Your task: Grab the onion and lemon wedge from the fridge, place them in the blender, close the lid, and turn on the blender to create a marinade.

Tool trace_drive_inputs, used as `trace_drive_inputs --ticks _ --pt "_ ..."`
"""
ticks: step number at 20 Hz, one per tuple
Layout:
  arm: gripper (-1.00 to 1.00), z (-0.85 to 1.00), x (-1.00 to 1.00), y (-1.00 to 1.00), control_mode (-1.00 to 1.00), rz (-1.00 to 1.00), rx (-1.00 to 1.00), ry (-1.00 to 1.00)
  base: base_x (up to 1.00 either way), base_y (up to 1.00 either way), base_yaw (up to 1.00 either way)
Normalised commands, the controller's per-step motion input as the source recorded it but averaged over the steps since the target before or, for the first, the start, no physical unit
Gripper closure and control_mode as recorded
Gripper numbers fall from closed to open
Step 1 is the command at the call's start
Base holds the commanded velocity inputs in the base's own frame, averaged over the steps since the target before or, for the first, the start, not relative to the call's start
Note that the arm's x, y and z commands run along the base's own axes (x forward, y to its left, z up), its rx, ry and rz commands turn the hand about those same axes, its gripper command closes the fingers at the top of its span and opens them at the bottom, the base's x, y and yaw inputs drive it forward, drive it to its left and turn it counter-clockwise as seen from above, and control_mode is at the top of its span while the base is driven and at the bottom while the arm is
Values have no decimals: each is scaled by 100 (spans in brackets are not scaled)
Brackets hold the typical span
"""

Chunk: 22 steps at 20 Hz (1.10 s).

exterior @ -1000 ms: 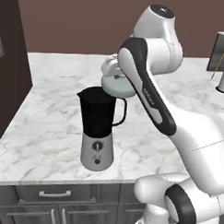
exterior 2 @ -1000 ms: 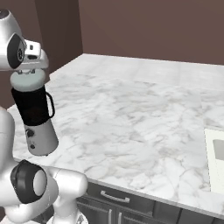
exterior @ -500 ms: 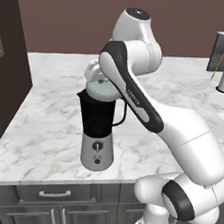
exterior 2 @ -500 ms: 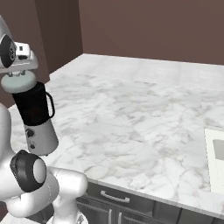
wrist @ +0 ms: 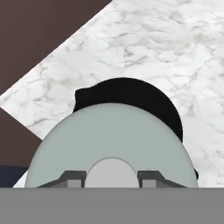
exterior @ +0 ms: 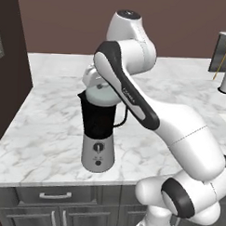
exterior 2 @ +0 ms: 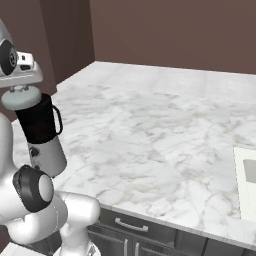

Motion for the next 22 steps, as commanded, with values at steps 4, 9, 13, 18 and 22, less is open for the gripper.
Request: trace_drive_inputs --ticks 4,9,13,18,22 --pt "100 -5 4 0 -100 0 -2 5 0 0 0" --pt "100 -2 10 0 -100 0 0 1 0 0 0" --pt "100 0 20 0 -100 0 0 0 0 0 0" --pt "100 0 23 0 -100 0 0 0 0 0 0" --pt "100 0 24 0 -100 0 0 -1 0 0 0"
